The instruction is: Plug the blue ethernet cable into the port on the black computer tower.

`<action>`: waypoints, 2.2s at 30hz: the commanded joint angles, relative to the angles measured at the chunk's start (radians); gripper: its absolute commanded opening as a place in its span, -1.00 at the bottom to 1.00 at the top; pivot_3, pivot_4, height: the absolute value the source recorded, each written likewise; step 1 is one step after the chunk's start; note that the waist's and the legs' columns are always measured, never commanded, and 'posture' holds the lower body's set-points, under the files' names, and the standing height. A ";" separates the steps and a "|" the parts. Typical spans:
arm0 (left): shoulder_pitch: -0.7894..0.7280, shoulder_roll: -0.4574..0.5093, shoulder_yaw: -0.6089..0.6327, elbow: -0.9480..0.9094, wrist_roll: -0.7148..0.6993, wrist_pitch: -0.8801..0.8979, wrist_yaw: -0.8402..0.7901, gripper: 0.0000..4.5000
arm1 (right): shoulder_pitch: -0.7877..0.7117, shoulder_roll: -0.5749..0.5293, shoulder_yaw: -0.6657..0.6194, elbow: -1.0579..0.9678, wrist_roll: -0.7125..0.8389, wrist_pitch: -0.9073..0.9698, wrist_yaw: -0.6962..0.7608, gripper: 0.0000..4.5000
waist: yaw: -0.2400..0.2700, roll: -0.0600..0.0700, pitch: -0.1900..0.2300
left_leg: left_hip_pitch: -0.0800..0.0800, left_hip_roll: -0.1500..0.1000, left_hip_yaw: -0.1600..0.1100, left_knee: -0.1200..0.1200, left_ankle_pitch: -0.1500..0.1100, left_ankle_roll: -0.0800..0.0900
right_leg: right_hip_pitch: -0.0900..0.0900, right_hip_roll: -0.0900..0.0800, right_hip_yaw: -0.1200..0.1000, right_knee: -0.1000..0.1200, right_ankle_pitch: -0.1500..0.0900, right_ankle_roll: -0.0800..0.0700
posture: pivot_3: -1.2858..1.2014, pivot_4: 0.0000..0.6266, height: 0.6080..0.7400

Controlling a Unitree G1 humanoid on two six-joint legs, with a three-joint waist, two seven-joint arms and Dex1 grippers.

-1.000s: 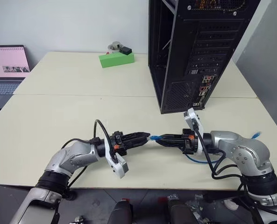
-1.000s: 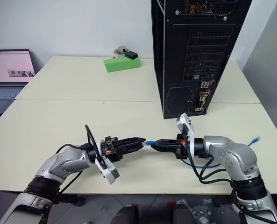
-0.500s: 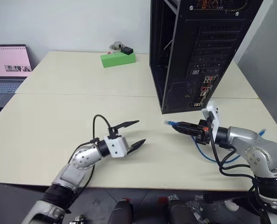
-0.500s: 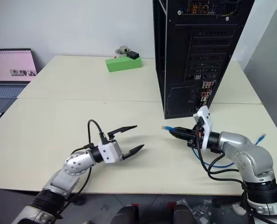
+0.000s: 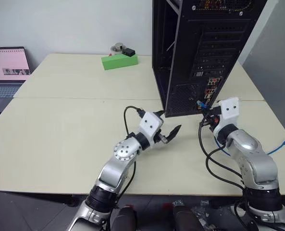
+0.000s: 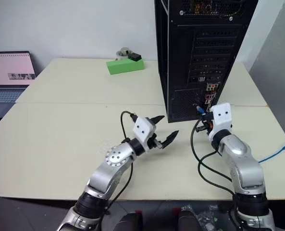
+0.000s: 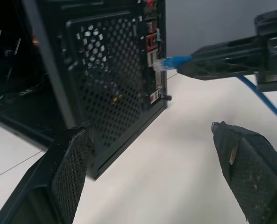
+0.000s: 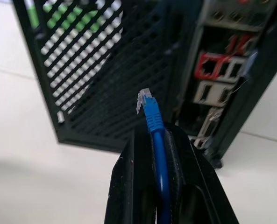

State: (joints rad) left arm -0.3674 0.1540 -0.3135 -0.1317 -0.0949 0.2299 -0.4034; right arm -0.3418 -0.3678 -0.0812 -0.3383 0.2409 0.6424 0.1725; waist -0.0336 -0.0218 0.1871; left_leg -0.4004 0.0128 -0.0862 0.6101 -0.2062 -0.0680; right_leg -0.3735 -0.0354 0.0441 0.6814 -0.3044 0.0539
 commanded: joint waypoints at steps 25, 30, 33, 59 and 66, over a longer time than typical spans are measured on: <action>-0.074 -0.128 0.003 -0.023 0.027 -0.074 0.011 0.88 | -0.127 0.037 -0.065 0.053 -0.043 0.044 -0.076 -1.00 | 0.001 0.000 0.000 | 0.000 -0.001 0.000 0.000 0.000 0.000 | 0.000 -0.001 0.001 0.000 0.000 0.000 | 0.03 -0.52 1.00; -0.068 -0.120 0.001 -0.022 0.034 -0.081 0.011 0.88 | -0.145 0.047 -0.077 0.076 -0.030 0.041 -0.072 -1.00 | 0.001 0.000 0.000 | 0.000 -0.001 0.000 0.000 0.000 0.000 | 0.000 -0.001 0.001 -0.001 0.000 0.000 | 0.03 -0.52 1.00; -0.065 -0.118 0.000 -0.022 0.036 -0.084 0.011 0.88 | -0.152 0.049 -0.085 0.080 -0.024 0.041 -0.069 -1.00 | 0.001 0.000 0.000 | 0.000 -0.001 0.000 0.000 0.000 0.000 | 0.000 -0.001 0.001 -0.001 0.000 0.000 | 0.03 -0.52 1.00; -0.061 -0.109 0.004 -0.020 0.049 -0.087 0.003 0.88 | -0.168 0.105 -0.117 0.101 -0.017 0.065 -0.115 -1.00 | 0.000 0.000 0.000 | 0.000 -0.001 0.001 0.000 0.000 0.000 | 0.000 -0.001 0.001 0.000 0.000 0.000 | 0.03 -0.52 1.00; -0.058 -0.109 0.003 -0.021 0.053 -0.091 0.004 0.88 | -0.177 0.139 -0.140 0.098 0.005 0.076 -0.133 -1.00 | 0.000 0.000 0.000 | 0.000 -0.001 0.001 0.000 0.000 0.000 | 0.000 -0.001 0.001 0.000 0.000 0.000 | 0.03 -0.52 1.00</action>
State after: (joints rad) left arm -0.4250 0.0494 -0.3148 -0.1181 -0.0451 0.1660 -0.4033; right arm -0.4937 -0.2318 -0.2004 -0.2152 0.2332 0.7235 0.0482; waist -0.0336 -0.0213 0.1869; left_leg -0.4007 0.0122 -0.0856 0.6100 -0.2062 -0.0679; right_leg -0.3735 -0.0359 0.0449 0.6809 -0.3042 0.0541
